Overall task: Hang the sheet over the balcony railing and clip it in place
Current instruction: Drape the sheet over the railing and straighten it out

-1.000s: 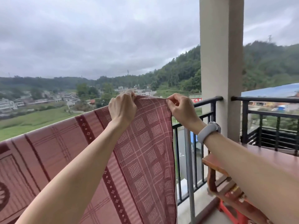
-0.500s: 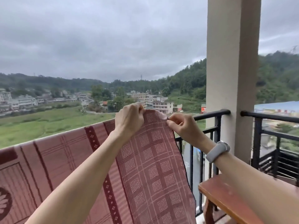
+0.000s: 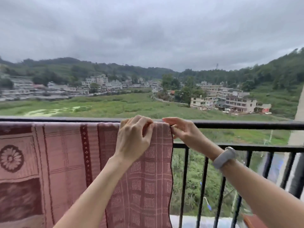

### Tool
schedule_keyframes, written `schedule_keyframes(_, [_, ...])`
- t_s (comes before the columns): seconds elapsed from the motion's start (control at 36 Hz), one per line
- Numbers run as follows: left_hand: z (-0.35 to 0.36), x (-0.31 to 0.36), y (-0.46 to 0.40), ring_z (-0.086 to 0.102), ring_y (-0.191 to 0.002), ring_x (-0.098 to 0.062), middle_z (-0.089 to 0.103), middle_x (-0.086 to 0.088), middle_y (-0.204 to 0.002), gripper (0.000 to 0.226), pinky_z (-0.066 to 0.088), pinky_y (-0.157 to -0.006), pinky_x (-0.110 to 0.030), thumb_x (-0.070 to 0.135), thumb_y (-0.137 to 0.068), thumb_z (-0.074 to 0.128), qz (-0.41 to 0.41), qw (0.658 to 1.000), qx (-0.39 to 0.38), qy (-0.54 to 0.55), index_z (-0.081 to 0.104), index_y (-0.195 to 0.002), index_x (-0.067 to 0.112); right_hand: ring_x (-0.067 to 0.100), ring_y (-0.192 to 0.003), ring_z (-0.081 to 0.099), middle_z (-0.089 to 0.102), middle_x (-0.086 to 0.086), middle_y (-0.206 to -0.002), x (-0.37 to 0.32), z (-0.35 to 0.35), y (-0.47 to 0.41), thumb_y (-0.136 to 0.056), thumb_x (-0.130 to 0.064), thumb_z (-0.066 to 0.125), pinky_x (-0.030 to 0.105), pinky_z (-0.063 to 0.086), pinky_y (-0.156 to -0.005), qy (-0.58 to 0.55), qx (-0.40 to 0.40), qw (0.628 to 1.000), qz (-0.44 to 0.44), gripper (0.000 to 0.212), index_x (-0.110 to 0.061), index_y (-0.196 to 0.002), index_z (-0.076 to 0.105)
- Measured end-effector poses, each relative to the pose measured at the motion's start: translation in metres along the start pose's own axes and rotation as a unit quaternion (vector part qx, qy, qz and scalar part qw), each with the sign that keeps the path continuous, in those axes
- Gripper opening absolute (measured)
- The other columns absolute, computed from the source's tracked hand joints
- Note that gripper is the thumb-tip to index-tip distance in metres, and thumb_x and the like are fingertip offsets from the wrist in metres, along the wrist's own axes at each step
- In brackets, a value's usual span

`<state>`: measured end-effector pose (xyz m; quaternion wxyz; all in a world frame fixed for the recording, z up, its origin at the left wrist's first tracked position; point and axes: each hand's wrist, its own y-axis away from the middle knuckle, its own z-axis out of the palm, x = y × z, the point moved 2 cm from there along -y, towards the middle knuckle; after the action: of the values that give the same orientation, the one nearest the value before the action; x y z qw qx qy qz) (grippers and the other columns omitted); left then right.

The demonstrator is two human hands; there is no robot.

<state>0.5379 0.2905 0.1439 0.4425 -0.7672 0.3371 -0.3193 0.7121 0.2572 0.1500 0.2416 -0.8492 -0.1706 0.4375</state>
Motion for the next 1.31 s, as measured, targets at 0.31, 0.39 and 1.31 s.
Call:
schedule_keyframes(0.31, [0.001, 0.013, 0.014, 0.043, -0.096, 0.005, 0.065, 0.003, -0.106, 0.020, 0.035, -0.103, -0.045, 0.023, -0.088, 0.055, -0.064, 0.998, 0.016, -0.009, 0.064, -0.104, 0.015, 0.003, -0.072, 0.065, 0.072, -0.009, -0.074, 0.022, 0.009, -0.022, -0.081, -0.006, 0.061, 0.013, 0.050, -0.066, -0.244, 0.000, 0.967, -0.075, 0.018, -0.021, -0.080, 0.070])
schedule_keyframes(0.39, [0.003, 0.019, 0.015, 0.041, -0.099, 0.006, 0.064, 0.003, -0.110, 0.024, 0.033, -0.104, -0.048, 0.026, -0.086, 0.054, -0.073, 0.997, 0.016, -0.008, 0.063, -0.106, 0.016, 0.006, -0.076, 0.065, 0.073, -0.008, -0.079, 0.027, 0.009, -0.019, -0.076, -0.020, 0.064, 0.016, 0.051, -0.068, -0.279, -0.001, 0.956, -0.090, 0.012, -0.028, -0.080, 0.073])
schedule_keyframes(1.31, [0.040, 0.127, 0.024, 0.031, -0.047, -0.007, 0.037, 0.013, -0.059, 0.014, 0.026, -0.046, -0.026, 0.017, -0.093, 0.046, -0.227, 0.961, 0.132, -0.085, 0.040, -0.082, 0.023, 0.012, -0.060, 0.038, 0.040, -0.008, -0.072, 0.040, -0.016, -0.019, -0.093, -0.006, 0.033, 0.018, 0.032, -0.057, -0.311, 0.026, 0.880, -0.357, 0.011, -0.009, -0.088, 0.043])
